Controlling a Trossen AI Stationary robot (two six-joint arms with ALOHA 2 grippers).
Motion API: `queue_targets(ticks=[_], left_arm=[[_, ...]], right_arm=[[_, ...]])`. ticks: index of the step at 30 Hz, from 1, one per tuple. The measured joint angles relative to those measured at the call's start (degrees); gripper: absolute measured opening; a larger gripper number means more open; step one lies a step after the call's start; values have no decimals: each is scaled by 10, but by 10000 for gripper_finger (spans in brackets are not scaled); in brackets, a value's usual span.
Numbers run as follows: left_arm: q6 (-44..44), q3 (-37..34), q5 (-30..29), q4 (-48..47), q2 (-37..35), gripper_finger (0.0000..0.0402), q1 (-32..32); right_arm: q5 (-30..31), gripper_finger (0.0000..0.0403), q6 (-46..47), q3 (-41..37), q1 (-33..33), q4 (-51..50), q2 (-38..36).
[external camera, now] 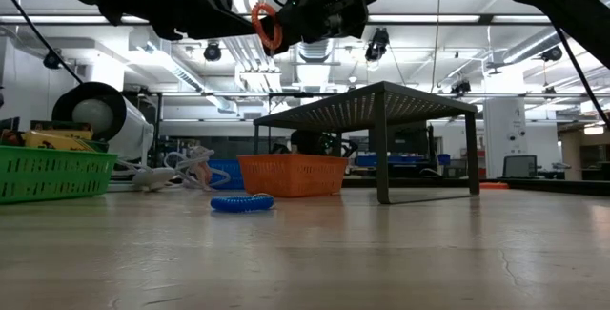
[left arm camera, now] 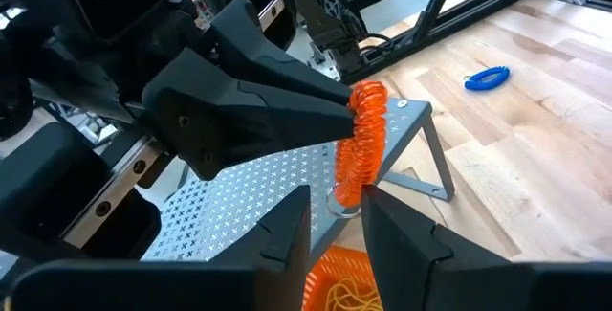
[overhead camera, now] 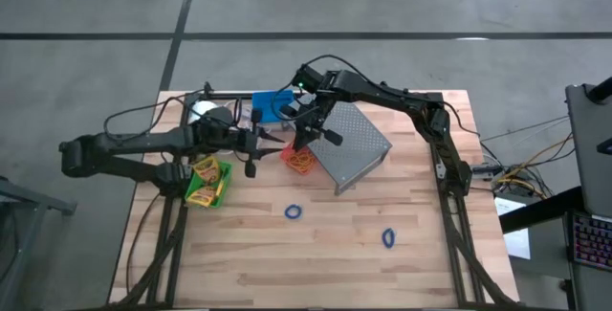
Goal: Pick & Place Office Desk Supplies
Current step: Put the orange spring rubber band into the blue bin
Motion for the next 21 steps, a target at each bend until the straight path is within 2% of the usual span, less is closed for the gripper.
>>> queue_targets(ticks=[21], left_arm=[[5,0,0,-34,0,99,0]], right_arm=[[0,13,6,0,0,0,0]])
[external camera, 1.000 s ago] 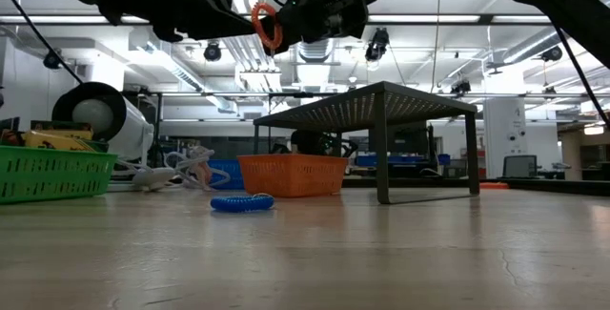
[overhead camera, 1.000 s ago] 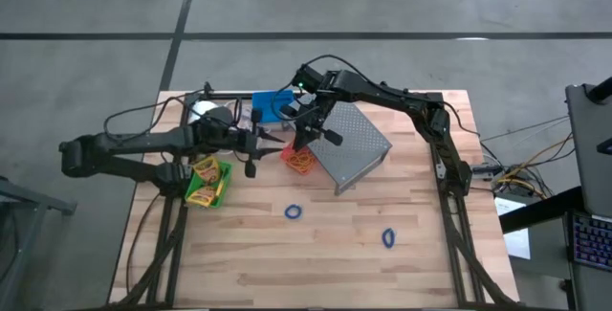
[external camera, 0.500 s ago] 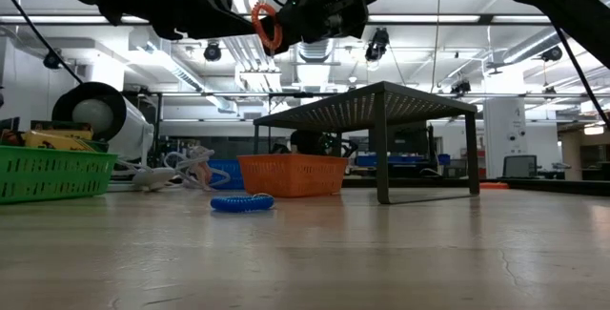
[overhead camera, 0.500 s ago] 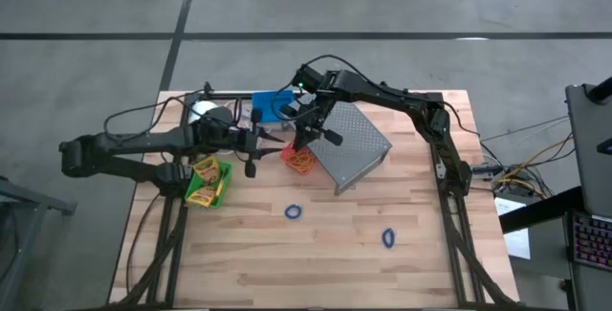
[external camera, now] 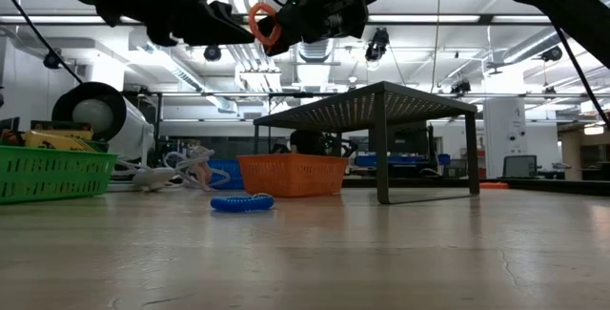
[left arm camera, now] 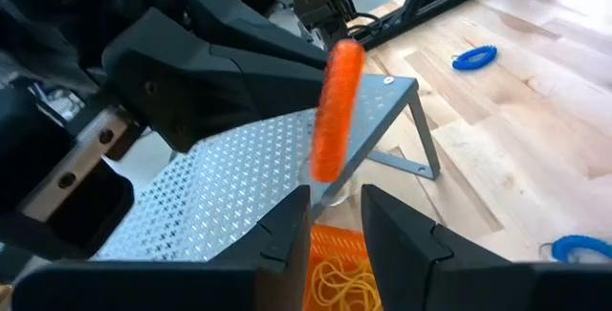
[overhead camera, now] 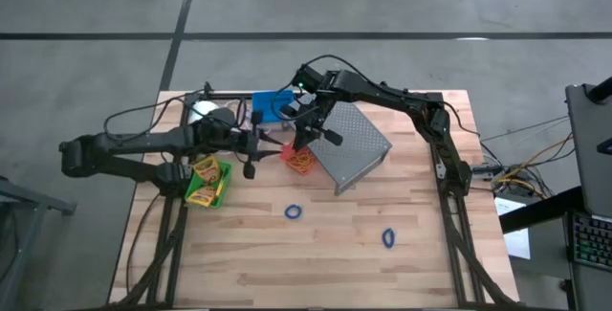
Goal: Pick & Place Office Desk Supplies
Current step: Put the orange spring rubber band into the blue bin
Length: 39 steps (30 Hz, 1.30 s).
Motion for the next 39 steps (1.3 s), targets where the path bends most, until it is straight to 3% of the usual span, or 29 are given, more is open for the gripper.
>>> queue_targets(ticks=[21,32,39], left_arm=[[13,1,0,-1,0,101,0],[7,1,0,11,0,191,0],[10,1,0,1,0,207,0]], right_arm=[[0,13,3,0,0,0,0],[0,13,3,0,0,0,0],[0,13,4,0,0,0,0]])
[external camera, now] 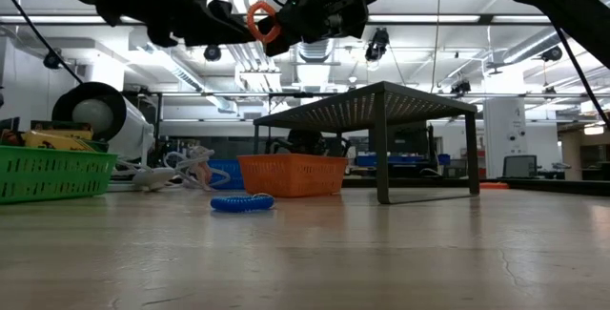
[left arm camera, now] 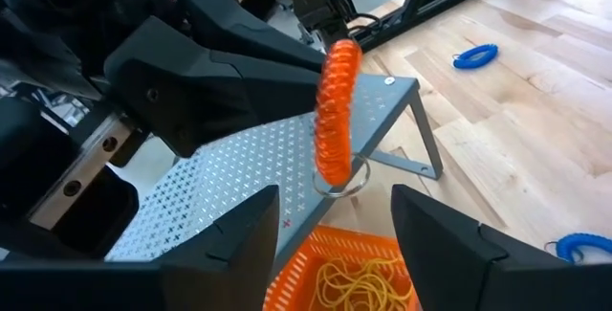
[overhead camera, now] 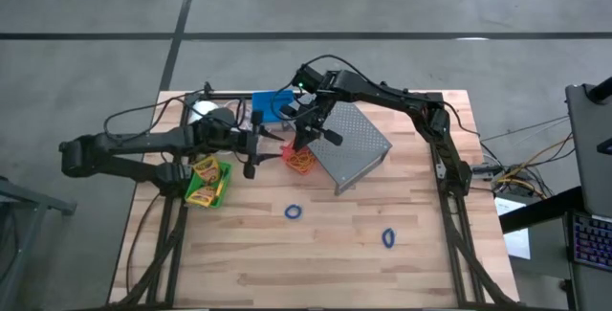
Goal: Pick & Place Office Desk Supplies
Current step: Put the orange spring rubber band into the blue bin
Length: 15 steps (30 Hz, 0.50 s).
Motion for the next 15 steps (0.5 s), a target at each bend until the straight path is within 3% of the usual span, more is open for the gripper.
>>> queue_targets(ticks=[15], left_arm=[[-1,0,0,-4,0,205,0]], right_arm=[[0,13,-1,0,0,0,0]])
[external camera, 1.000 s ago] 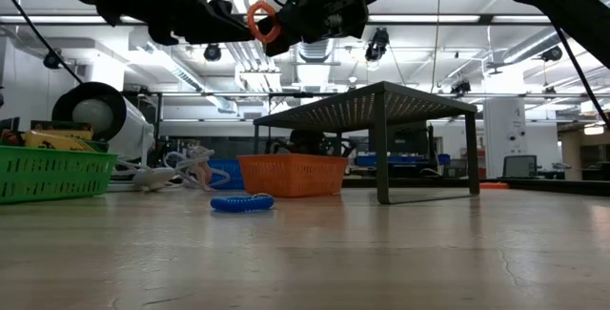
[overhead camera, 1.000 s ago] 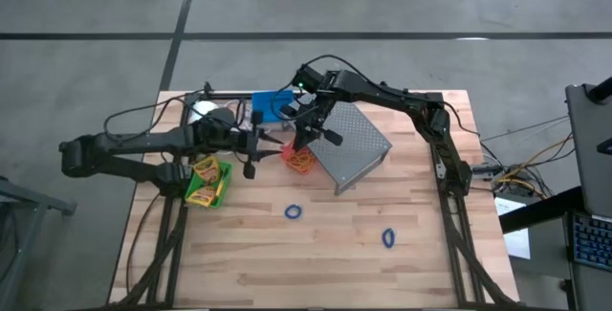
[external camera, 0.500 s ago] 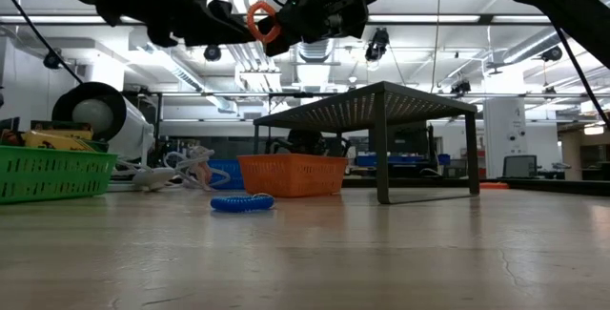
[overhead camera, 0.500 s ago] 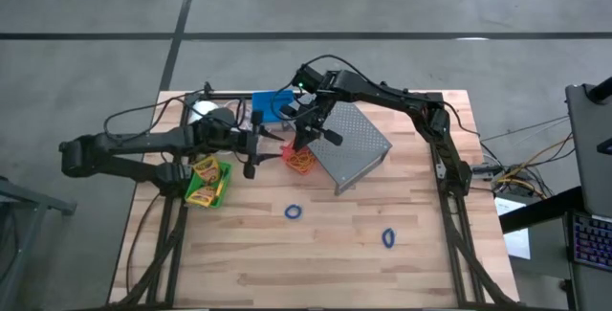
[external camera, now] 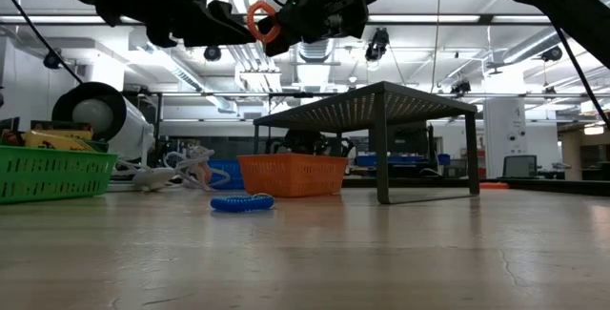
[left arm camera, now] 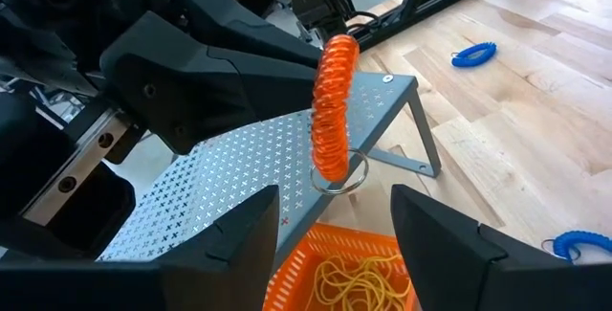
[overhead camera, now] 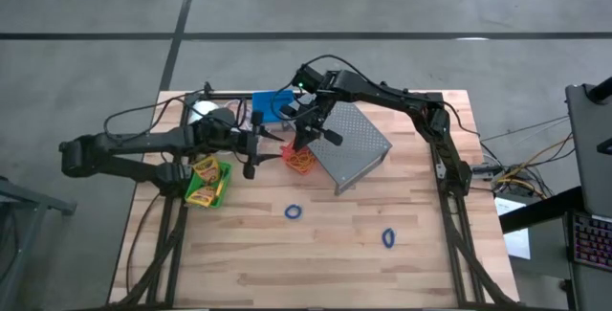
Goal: Pick & Place Office Desk Supplies
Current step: Put the orange spring rubber band into the blue bin
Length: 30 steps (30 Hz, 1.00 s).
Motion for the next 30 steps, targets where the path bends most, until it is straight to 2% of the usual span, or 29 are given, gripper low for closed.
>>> queue_targets(ticks=[9,19,25,30], left_arm=[[-58,0,0,22,0,205,0],[-58,0,0,63,4,200,0],[-58,0,0,70,4,189,0],[-44,0,0,69,13,163,0]], right_arm=[[0,13,0,0,0,0,0],[0,13,0,0,0,3,0],[0,13,0,0,0,4,0],[0,13,0,-1,0,4,0]])
